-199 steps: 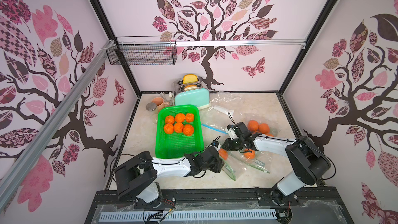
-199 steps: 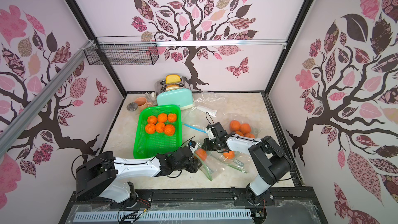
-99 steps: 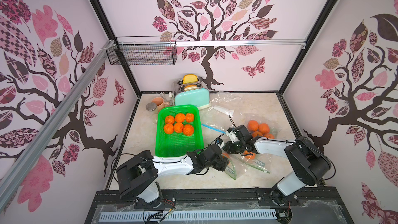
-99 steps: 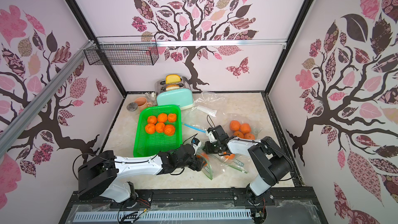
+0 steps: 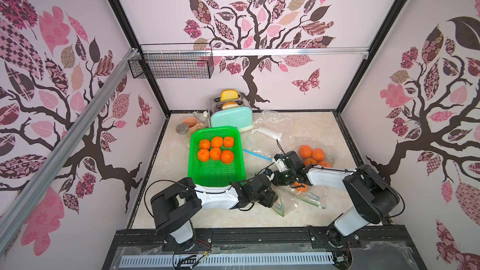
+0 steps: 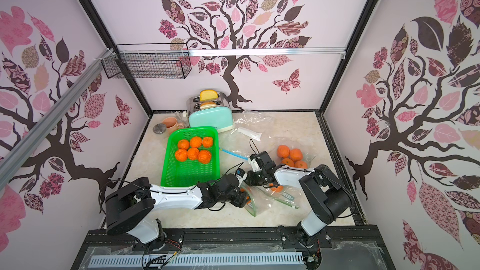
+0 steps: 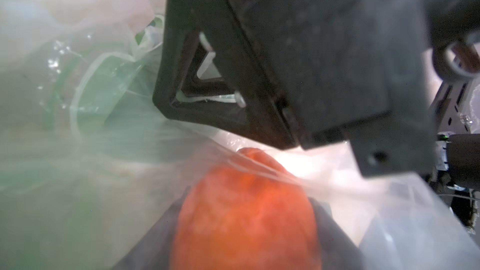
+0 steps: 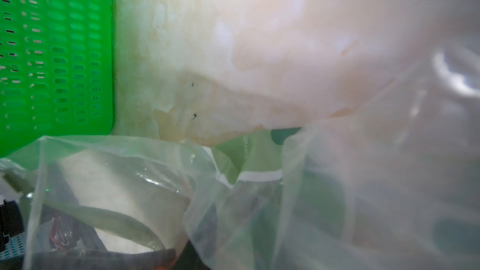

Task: Open the zip-top bag and take out the orange
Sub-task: Pick up the orange from the zipper food storage bag, then place the orange in the basket.

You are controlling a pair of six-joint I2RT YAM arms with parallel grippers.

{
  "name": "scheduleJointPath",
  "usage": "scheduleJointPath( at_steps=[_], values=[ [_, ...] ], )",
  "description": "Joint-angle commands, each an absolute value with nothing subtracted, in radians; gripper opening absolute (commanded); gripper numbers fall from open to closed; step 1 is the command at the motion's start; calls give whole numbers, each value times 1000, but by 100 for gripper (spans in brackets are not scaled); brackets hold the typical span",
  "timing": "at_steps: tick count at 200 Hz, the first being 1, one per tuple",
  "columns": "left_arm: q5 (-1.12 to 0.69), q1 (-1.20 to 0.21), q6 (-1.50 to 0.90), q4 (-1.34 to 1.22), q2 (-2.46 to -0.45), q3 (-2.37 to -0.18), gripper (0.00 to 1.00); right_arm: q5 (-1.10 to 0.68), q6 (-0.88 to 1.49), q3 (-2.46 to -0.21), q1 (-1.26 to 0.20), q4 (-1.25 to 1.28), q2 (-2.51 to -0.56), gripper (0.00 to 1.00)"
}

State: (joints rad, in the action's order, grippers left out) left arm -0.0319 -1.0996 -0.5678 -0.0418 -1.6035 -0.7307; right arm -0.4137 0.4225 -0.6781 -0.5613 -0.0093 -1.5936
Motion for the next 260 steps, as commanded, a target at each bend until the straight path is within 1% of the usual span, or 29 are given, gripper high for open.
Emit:
scheduleJointPath(
  at_steps=[1,9,39,57,73,97,121,148,161,187,222,236,260],
  values=[
    [-45,-1103,-551,-24,-1544,-692,44,-390,413,-664,-568,-39,-1579,27],
    [-59,-1103,-541,-14,-1523,-684,41,-382,415,-652,-568,-28,-1574,27],
    [-91,-1103,-505,82,-1406,-664,39,-336,423,-615,-566,11,-1546,28],
    [-125,-1103,-463,209,-1342,-688,37,-300,420,-609,-565,30,-1524,27],
    [-117,-1102,-462,348,-1297,-724,35,-273,420,-601,-563,50,-1509,28],
    [-83,-1102,-492,452,-1174,-696,34,-249,440,-555,-555,129,-1487,28],
    [-40,-1103,-524,511,-1025,-681,33,-261,468,-524,-534,183,-1473,28],
    [111,-1086,-518,575,-870,-714,27,-268,488,-505,-526,216,-1452,28],
    [199,-1026,-518,627,-841,-746,28,-259,491,-496,-525,224,-1441,28],
    [289,-853,-523,654,-828,-787,29,-262,497,-491,-525,227,-1437,29],
    [468,-754,-532,592,-876,-781,29,-261,500,-488,-525,229,-1437,30],
    [462,-681,-522,554,-921,-768,29,-257,501,-484,-525,232,-1430,30],
    [388,-533,-520,486,-1008,-740,31,-257,501,-482,-525,232,-1426,30]
  ],
)
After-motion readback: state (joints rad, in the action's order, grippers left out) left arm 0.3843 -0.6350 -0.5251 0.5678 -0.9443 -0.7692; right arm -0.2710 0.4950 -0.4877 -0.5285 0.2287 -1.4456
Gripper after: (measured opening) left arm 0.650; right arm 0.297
